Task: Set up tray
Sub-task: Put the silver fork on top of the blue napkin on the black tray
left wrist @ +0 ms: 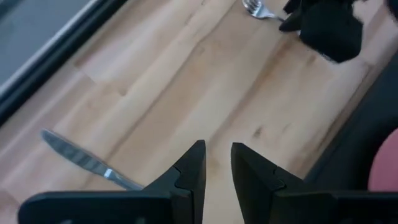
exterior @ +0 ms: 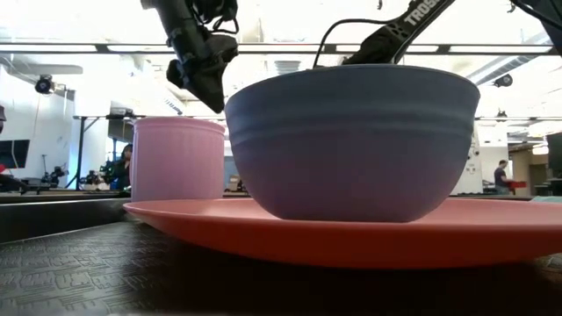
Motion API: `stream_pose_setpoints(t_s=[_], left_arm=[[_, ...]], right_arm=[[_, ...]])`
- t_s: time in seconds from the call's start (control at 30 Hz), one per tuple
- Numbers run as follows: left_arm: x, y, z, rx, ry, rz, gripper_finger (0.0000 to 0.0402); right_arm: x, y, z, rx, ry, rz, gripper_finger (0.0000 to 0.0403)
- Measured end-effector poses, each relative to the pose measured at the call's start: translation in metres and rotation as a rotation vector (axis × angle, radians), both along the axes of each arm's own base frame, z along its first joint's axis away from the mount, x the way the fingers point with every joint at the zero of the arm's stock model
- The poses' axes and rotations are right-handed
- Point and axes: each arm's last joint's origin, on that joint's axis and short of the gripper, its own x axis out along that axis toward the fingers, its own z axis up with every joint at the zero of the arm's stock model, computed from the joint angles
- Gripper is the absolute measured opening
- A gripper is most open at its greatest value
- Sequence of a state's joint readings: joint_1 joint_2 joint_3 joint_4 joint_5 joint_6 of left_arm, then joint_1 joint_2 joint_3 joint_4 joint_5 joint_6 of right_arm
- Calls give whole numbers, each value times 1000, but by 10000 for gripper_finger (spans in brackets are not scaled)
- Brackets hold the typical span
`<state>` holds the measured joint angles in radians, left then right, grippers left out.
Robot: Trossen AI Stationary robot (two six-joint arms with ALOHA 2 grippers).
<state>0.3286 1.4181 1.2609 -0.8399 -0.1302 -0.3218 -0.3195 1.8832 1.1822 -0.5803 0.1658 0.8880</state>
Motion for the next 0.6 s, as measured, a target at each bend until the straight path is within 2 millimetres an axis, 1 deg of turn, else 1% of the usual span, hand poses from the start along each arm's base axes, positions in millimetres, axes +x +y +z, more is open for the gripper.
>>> stream_pose_setpoints(t_s=[0.13, 0.33, 0.47, 0.6], left_arm=[[-5, 12, -3, 34, 32, -27, 57], [-11, 28, -7, 70, 52, -27, 57], [-12, 34, -10, 82, 30, -9, 57], [-11, 35, -16, 100, 21, -24, 57]], right_arm=[[-7, -5, -5, 4, 13, -72, 137], [-7, -8, -6, -4, 6, -40, 126], [-5, -8, -6, -12, -14, -31, 114], [-6, -8, -7, -13, -10, -32, 98]])
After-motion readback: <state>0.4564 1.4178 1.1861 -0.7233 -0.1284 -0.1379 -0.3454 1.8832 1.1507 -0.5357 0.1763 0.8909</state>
